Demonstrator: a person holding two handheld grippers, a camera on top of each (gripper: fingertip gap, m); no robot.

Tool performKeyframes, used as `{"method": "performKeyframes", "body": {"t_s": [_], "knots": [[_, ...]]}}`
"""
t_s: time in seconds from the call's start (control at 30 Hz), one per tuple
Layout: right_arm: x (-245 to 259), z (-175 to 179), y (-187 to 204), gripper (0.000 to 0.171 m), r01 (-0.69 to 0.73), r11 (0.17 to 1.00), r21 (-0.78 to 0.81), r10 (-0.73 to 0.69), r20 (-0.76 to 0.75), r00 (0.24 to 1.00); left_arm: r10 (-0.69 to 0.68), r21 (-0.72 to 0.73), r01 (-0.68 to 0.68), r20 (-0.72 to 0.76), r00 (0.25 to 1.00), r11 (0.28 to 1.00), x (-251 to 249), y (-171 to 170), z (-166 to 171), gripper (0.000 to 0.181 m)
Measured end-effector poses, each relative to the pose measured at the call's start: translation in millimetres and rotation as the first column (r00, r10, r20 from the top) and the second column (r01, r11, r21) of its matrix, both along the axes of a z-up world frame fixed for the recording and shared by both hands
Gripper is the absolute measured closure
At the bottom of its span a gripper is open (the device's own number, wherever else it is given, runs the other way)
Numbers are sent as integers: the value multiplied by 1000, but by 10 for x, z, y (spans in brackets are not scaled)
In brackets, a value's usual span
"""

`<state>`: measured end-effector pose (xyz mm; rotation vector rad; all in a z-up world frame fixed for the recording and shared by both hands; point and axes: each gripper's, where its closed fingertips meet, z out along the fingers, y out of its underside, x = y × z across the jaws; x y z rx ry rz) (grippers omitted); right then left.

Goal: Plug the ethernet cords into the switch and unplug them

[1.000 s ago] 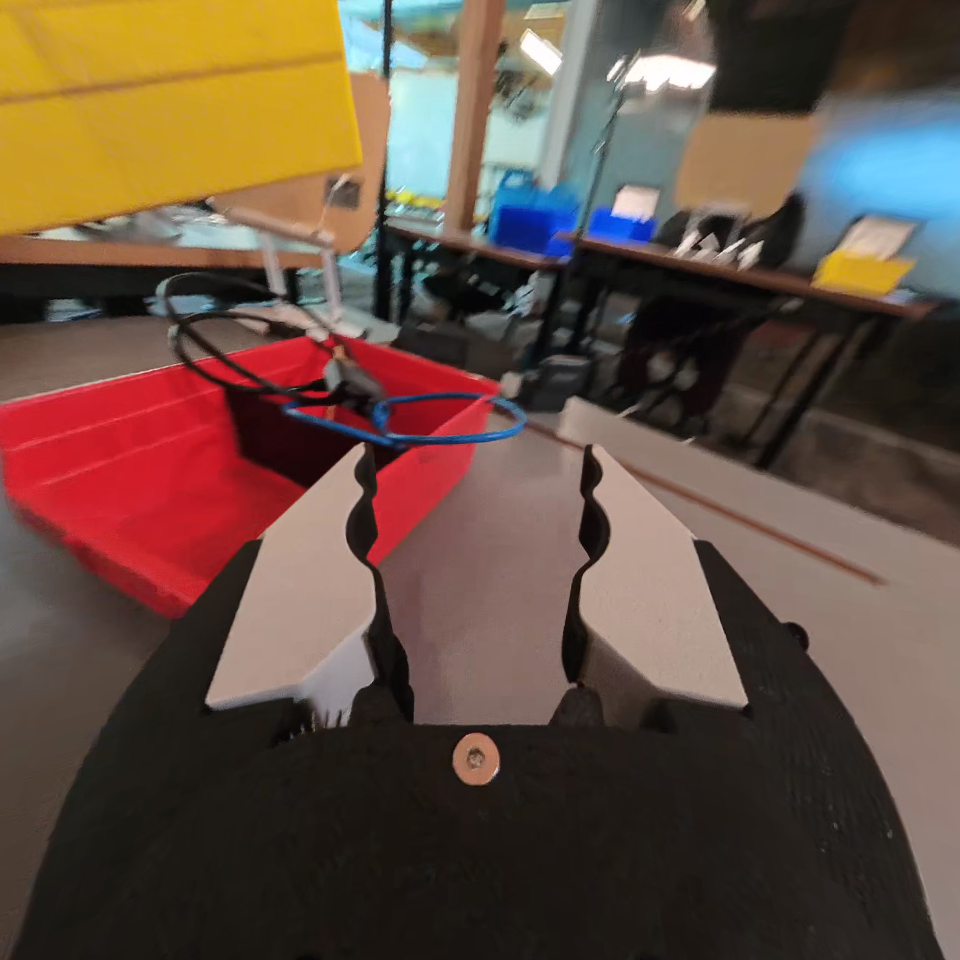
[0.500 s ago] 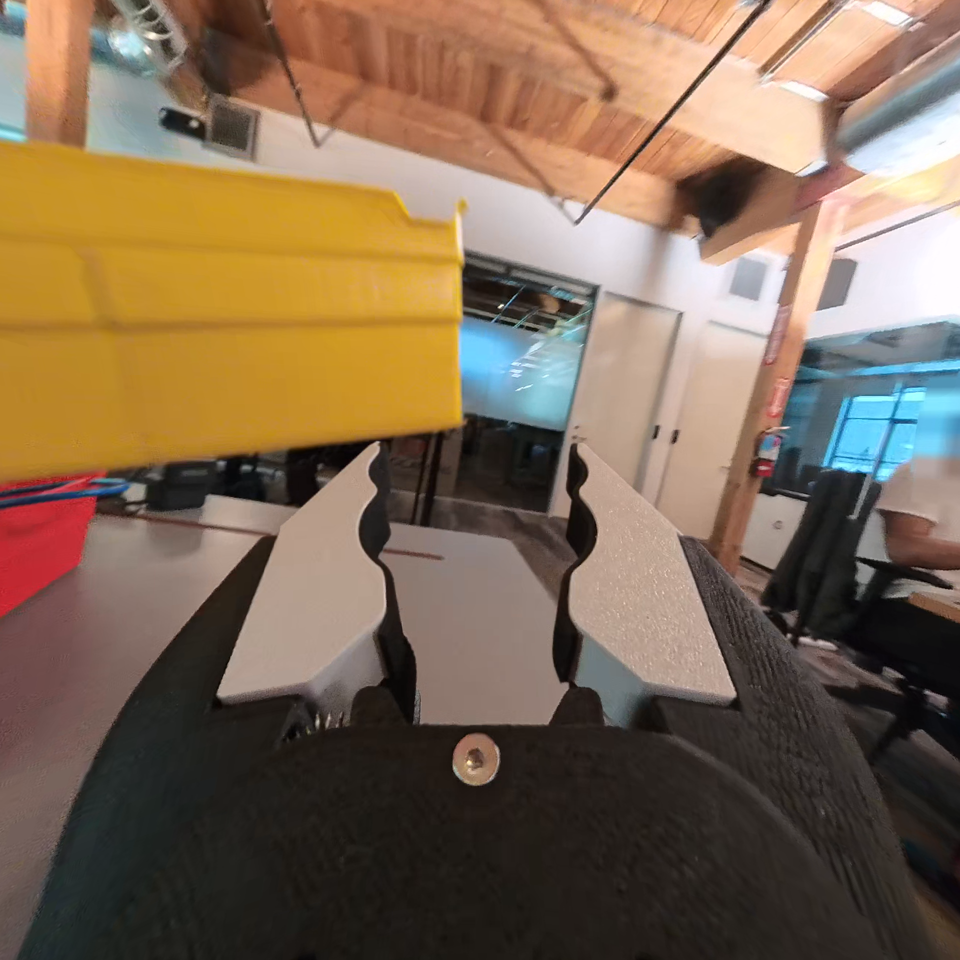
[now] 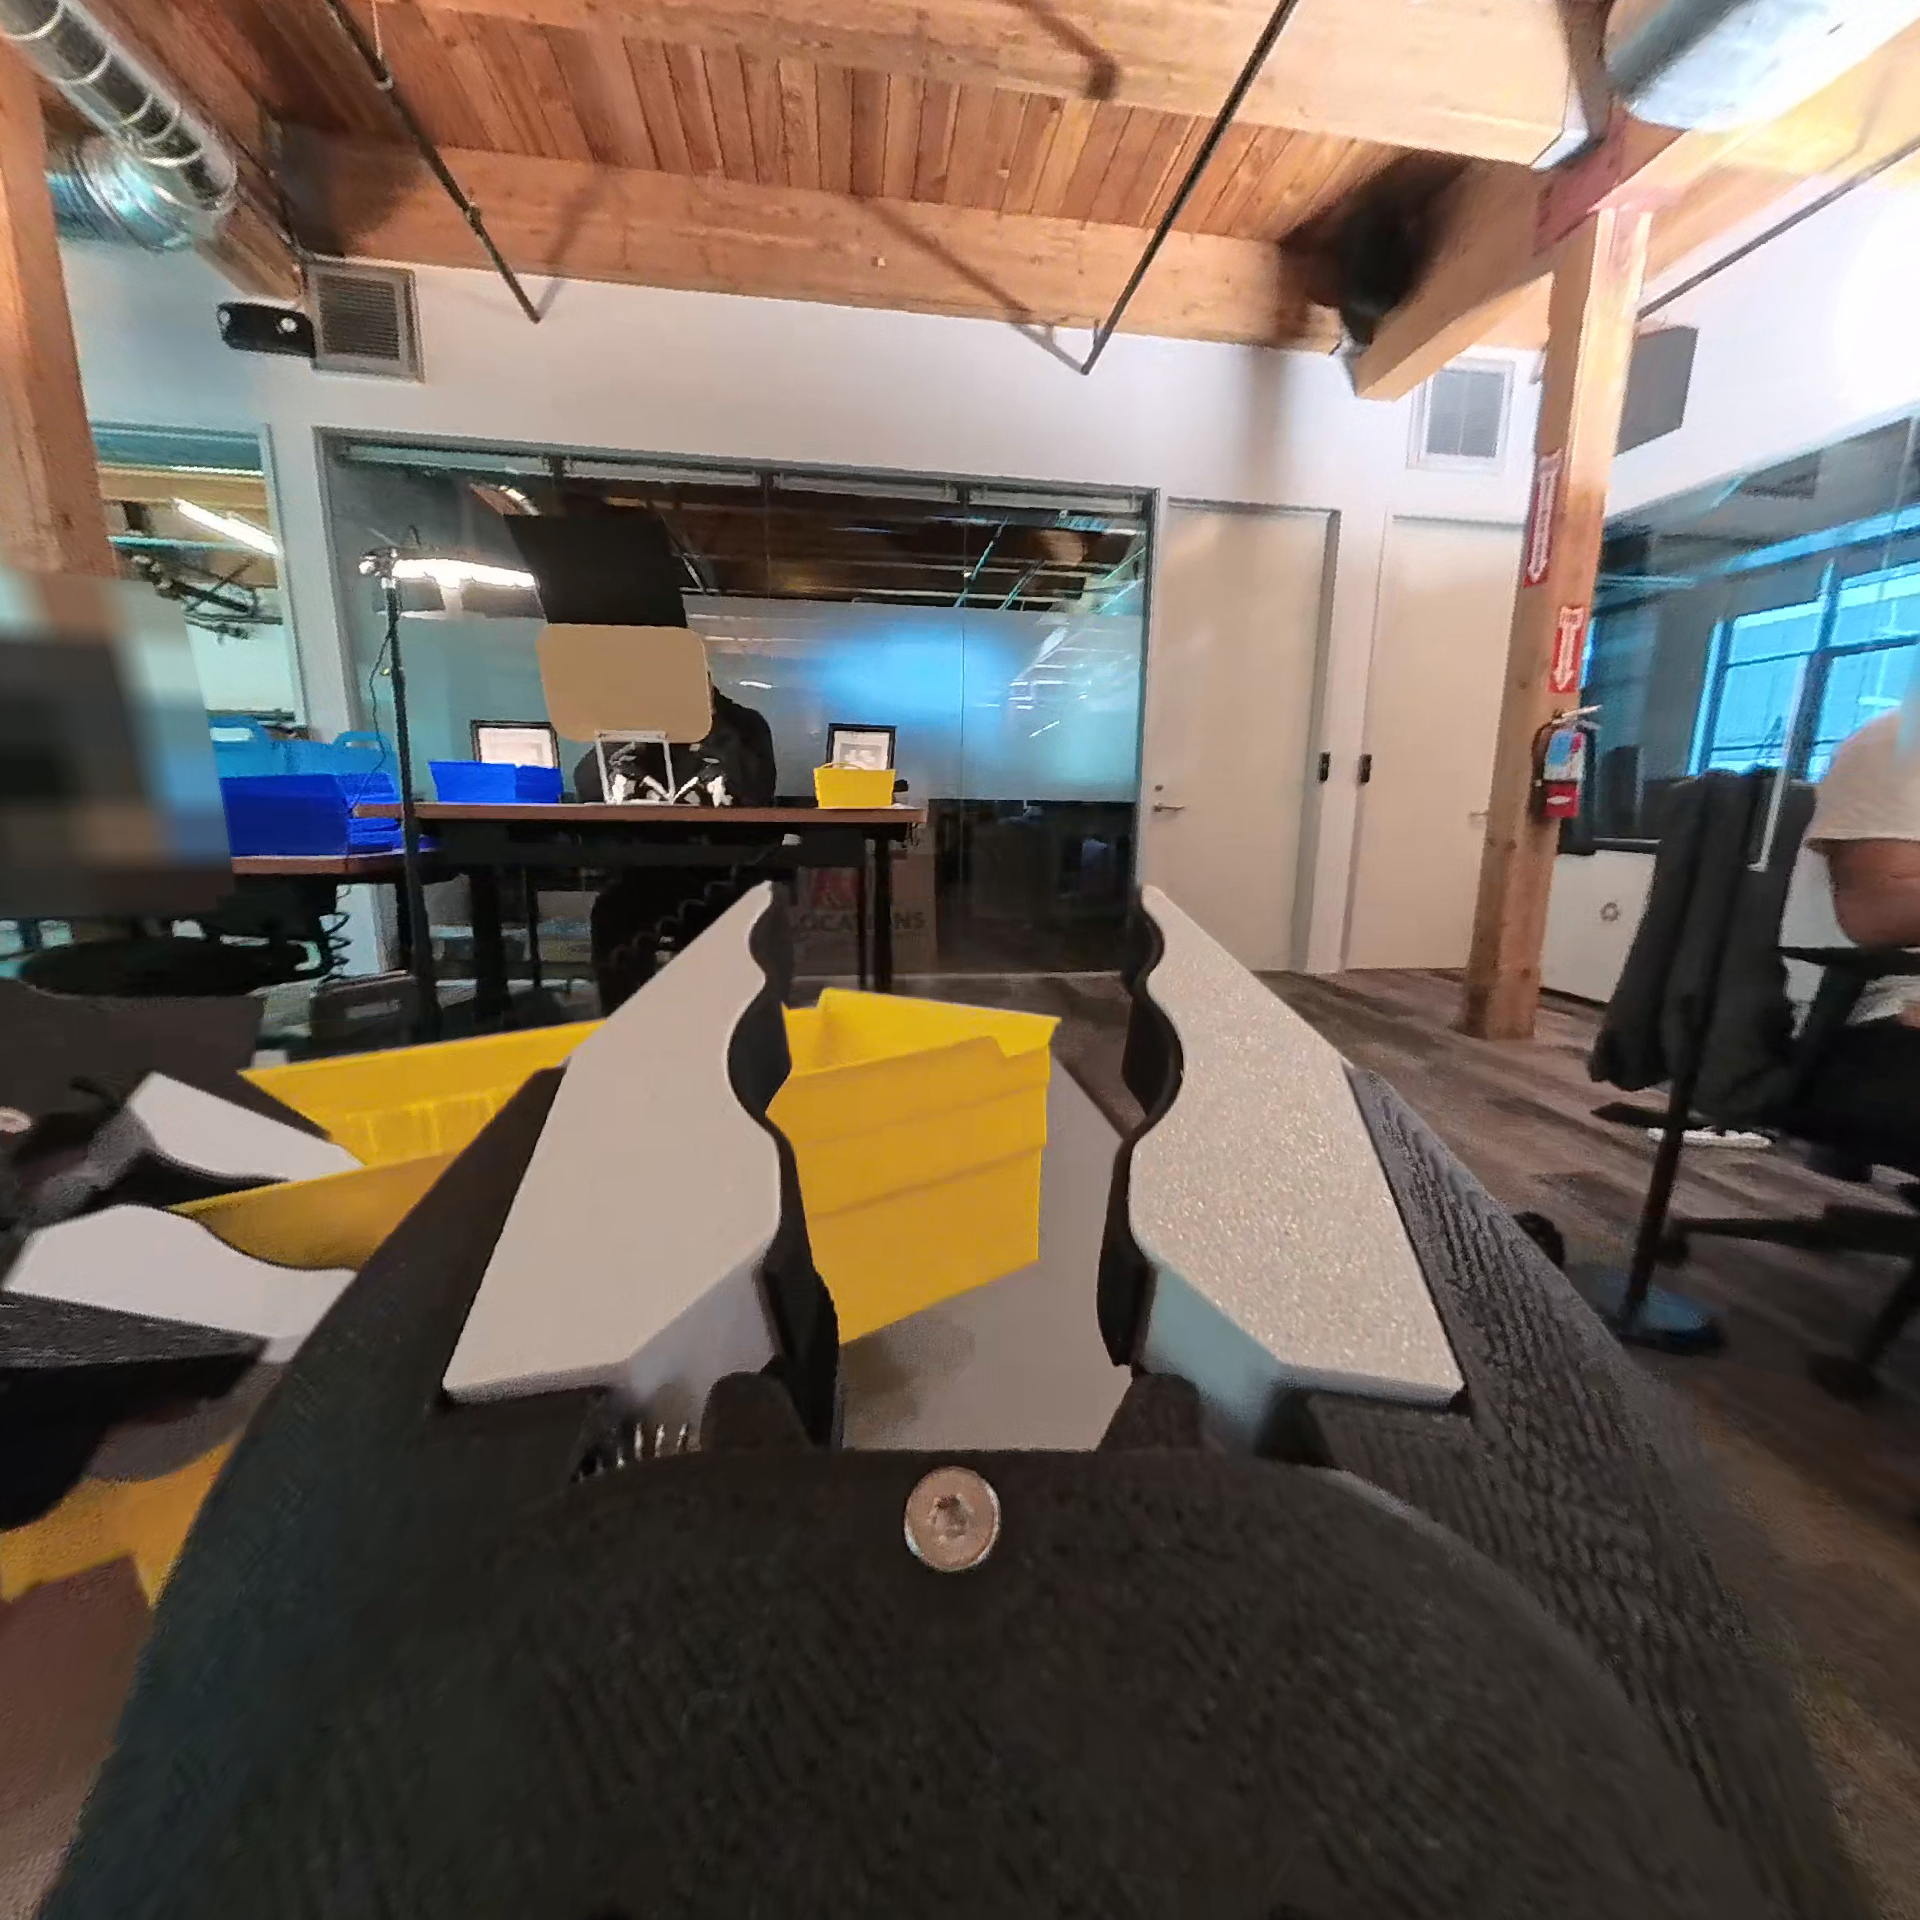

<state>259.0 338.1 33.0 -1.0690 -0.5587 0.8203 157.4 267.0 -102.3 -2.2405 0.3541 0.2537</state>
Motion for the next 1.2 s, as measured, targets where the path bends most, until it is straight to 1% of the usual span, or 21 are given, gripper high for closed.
{"method": "performKeyframes", "body": {"t_s": [0.03,0.07,0.13,0.23,0.37,0.4,0.47,0.5,0.53,0.57,0.67,0.73,0.77,0.83,0.87,0.9,0.97,1.0,1.1,1.2], "knots": [[-40,-15,-9,109,-14,1000,-4,14,6,1000,23,-4,-23,32,999,1000,-23,11,-56,175],[-79,-22,-23,109,-30,1000,-6,30,9,1000,36,-10,-36,62,997,999,-29,20,-105,175],[-171,-44,-59,110,-64,998,-4,64,24,998,46,-4,-46,25,999,999,-45,49,-145,175],[-317,-137,-76,109,-83,997,4,82,88,993,61,-2,-61,-2,998,998,-17,99,-202,174],[-414,-161,-128,109,-111,994,7,110,121,987,85,-2,-85,14,996,996,-21,137,-372,175],[-421,-156,-147,109,-113,993,15,110,127,986,94,16,-95,24,995,995,-35,132,-357,168],[-431,-144,-186,109,-113,993,37,106,144,984,107,72,-108,16,994,991,-84,57,-196,117],[-436,-146,-209,109,-115,992,41,108,154,982,102,98,-101,0,995,990,-100,-36,-79,98],[-448,-159,-240,109,-124,992,36,117,162,980,102,131,-98,-22,995,987,-132,-168,63,87],[-472,-187,-285,108,-143,989,23,137,174,975,96,175,-87,-44,994,981,-160,-332,222,83],[-586,-303,-417,107,-184,983,7,177,238,955,129,313,-94,-93,987,945,-365,-976,657,84],[-679,-343,-484,103,-197,980,6,188,272,944,226,376,-160,-140,964,913,-654,-1497,843,84],[-733,-383,-528,97,-209,978,-14,204,289,935,288,411,-193,-182,940,891,-814,-1791,909,85],[-835,-512,-664,82,-243,965,-103,263,311,913,456,526,-255,-295,840,811,-1166,-2440,1024,87],[-871,-571,-734,75,-248,957,-151,284,315,906,525,576,-282,-311,792,767,-1298,-2750,1030,88],[-894,-605,-788,68,-236,955,-182,284,319,904,576,598,-323,-296,761,734,-1406,-3022,972,88],[-912,-619,-850,61,-182,967,-176,234,342,910,648,561,-448,-221,729,696,-1581,-3445,716,86],[-916,-628,-867,59,-150,977,-153,196,361,912,667,535,-496,-182,723,683,-1624,-3594,602,82],[-915,-714,-844,54,-57,994,-97,93,432,897,699,464,-588,-103,708,663,-1686,-3862,398,80],[-929,-878,-782,52,-41,986,-160,113,470,876,716,442,-635,-27,697,634,-1739,-3979,346,78]]}}
